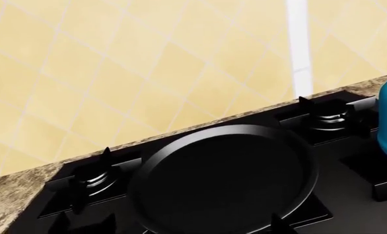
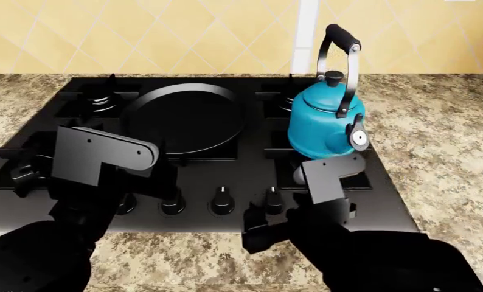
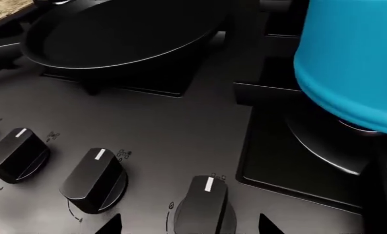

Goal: Pick the kettle from the counter and place it on a stove burner. Then turn the burner on.

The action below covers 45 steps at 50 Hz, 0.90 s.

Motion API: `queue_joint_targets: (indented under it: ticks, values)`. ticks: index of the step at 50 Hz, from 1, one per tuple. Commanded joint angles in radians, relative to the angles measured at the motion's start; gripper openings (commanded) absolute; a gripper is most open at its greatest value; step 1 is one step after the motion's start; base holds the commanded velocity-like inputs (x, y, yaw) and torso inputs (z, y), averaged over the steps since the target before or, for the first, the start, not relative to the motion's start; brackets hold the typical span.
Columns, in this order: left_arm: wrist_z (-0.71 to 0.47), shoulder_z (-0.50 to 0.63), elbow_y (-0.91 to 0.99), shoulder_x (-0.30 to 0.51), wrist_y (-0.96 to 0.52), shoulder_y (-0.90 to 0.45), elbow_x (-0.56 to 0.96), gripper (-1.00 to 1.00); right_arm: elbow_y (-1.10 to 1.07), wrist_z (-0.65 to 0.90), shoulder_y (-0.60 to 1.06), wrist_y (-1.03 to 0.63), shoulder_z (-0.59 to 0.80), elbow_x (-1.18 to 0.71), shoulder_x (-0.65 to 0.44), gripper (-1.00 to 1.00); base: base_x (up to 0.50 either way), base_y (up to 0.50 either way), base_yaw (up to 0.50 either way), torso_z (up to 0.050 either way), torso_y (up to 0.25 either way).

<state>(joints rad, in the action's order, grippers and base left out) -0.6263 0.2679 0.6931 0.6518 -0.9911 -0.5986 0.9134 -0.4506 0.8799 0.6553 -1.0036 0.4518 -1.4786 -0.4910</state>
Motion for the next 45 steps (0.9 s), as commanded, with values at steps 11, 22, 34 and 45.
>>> queue_joint_targets:
  ticks: [11, 22, 34, 45]
  values:
    - [0.011, 0.017, -0.022, -0.002, 0.02, 0.005, -0.017, 1.0, 0.042, -0.048, -0.016, 0.018, 0.028, 0.061, 0.007, 1.0, 0.0, 0.0, 0.0, 0.0, 0.0]
    - [0.014, 0.019, -0.025, 0.002, 0.029, 0.011, -0.021, 1.0, 0.039, -0.059, -0.012, 0.022, 0.036, 0.071, 0.008, -1.0, 0.0, 0.0, 0.0, 0.0, 0.0]
    - [0.005, 0.017, -0.018, 0.003, 0.018, 0.002, -0.006, 1.0, 0.038, -0.07, -0.017, 0.039, 0.032, 0.075, 0.005, -1.0, 0.0, 0.0, 0.0, 0.0, 0.0]
    - [-0.015, 0.004, 0.002, 0.012, -0.004, -0.009, 0.022, 1.0, 0.008, -0.361, 0.064, 0.009, 0.123, 0.221, -0.125, -1.0, 0.0, 0.0, 0.0, 0.0, 0.0]
